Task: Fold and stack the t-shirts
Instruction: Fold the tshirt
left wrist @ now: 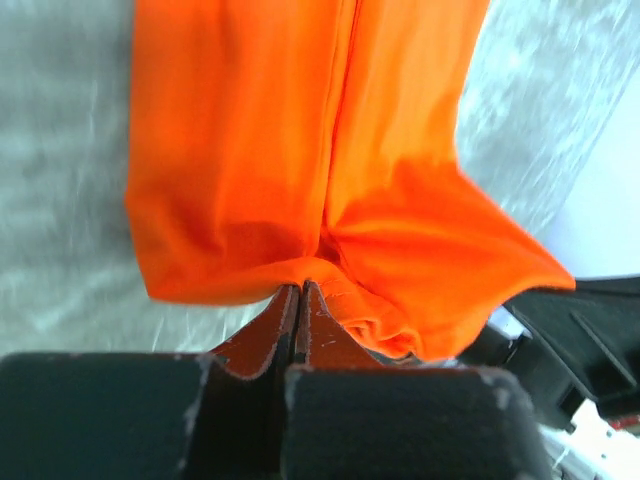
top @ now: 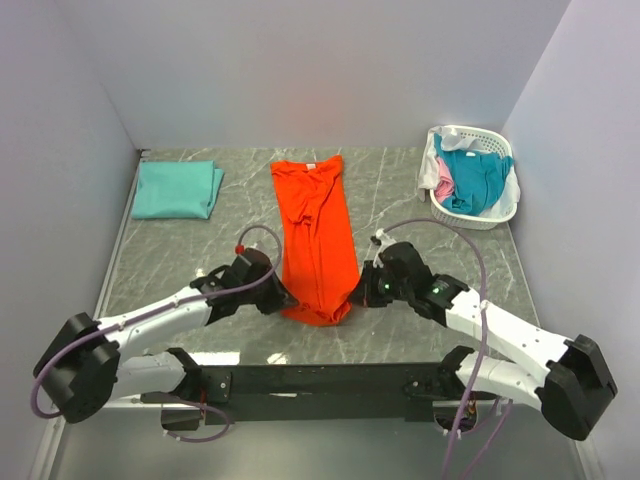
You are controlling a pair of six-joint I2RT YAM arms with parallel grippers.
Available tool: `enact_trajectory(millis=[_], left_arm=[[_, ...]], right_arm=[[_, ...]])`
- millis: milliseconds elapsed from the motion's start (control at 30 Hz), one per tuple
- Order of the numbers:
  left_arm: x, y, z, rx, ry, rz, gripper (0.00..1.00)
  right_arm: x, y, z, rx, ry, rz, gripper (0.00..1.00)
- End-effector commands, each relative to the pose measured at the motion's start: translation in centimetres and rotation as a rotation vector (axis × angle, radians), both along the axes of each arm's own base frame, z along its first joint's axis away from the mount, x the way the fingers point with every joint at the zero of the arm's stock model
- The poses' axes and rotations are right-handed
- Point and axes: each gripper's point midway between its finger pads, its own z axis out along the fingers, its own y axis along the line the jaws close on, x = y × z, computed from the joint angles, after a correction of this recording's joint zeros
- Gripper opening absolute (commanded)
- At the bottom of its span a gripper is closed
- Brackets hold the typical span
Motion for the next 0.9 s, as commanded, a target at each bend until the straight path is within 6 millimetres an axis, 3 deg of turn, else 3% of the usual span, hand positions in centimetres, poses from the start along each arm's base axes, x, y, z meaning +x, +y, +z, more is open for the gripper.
enact_trajectory(millis=[0,167,400,800,867], left_arm=[[3.4,-0.9,3.0,-0.03,-0.116,-0.034,0.0],[7.2,-1.2,4.2,-0.034,-0.145,-0.016,0.0],[12.4,0.9,5.3,0.031,-0.212,0.062,0.0],[19.6,2.6,6.2,0.072,-0.26,0.113,0.0],[20.4,2.2,5.8,0.072,-0.261,0.095,0.0]], right_arm=[[2.7,0.6,2.4,0.02,-0.074,-0.009,0.0],[6.4,0.9,4.5,0.024,-0.129,-0.071,0.0],[11.8,1.6,6.3,0.001,-0.129,-0.142,0.0],[19.0,0.8,6.7,-0.092,-0.131,-0.238,0.0],[19.8,0.7,5.9,-0.114,-0.118,-0.242,0.0]])
